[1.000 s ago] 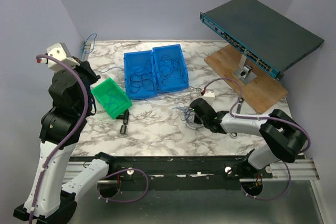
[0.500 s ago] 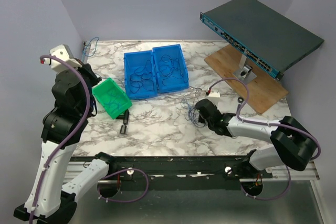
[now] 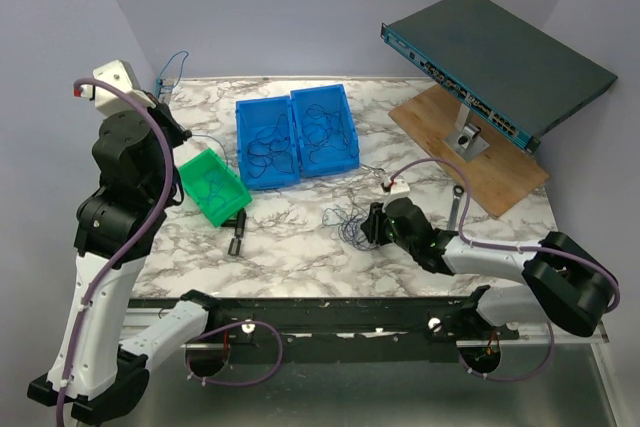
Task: Untangle the cables
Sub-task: Place the cable in the bin.
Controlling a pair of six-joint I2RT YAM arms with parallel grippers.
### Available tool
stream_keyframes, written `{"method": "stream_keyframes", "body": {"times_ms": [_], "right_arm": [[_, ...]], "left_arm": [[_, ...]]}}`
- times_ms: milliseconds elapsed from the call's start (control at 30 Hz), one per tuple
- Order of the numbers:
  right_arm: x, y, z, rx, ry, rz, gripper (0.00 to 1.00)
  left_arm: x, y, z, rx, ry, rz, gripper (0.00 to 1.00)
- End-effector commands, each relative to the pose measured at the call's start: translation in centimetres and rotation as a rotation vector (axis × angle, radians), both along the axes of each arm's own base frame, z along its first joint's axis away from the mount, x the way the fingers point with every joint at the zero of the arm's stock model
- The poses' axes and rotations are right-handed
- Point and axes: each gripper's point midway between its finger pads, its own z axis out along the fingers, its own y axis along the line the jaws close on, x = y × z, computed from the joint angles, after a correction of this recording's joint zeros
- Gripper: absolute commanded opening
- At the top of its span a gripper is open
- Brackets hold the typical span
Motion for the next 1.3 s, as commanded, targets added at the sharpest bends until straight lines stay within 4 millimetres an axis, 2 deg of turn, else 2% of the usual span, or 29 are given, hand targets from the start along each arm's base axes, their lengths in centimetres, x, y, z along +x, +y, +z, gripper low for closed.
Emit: {"method": "stream_keyframes", "body": {"times_ms": [0,33,100,233,333,467,667,800,1000,1167,1267], "right_arm": [[-0.4,1.8,1.4,0.075,-0.043,0.100,0.60],[-0.5,1.8,1.4,0.077,-0.045,0.102,0.72],[-0.5,1.9,1.4,0.081,-0.045,0.103,0.81],[-0.7,1.9,1.3,0.082,-0.043,0.111,0.83],[-0.7,1.8,1.7,0.091,-0.053,0.110,0.84],[-0.8,1.5,2.0,0.102,-0.069,0.102,0.84],[-0.9,1.3,2.3,0.114,-0.075,0.097,0.84],[-1.1,1.2,2.5,0.126,-0.080,0.096,0.84],[-1.3,1.2,2.7,0.137,-0.083,0.100,0.83],[-1.3,1.1,2.7,0.133,-0.082,0.096,0.83],[-1.2,1.0,2.6,0.131,-0.084,0.089,0.83]], "left_arm": [[0.2,1.2,1.5,0.070,0.005,0.052,0.00],[0.5,1.3,1.6,0.080,0.010,0.060,0.00],[1.0,1.3,1.7,0.089,0.021,0.067,0.00],[2.0,1.1,0.7,0.093,0.051,0.068,0.00],[3.0,1.2,-0.8,0.091,0.076,0.080,0.00],[3.8,2.2,-3.2,0.054,0.077,0.148,0.00],[5.0,3.3,-7.7,0.051,0.095,0.229,0.00],[5.9,3.9,-12.4,0.079,0.148,0.288,0.00],[6.9,4.6,-18.1,0.098,0.216,0.351,0.00],[5.3,6.3,-21.7,0.105,0.308,0.474,0.00],[4.2,7.7,-23.6,0.048,0.353,0.562,0.00]]}}
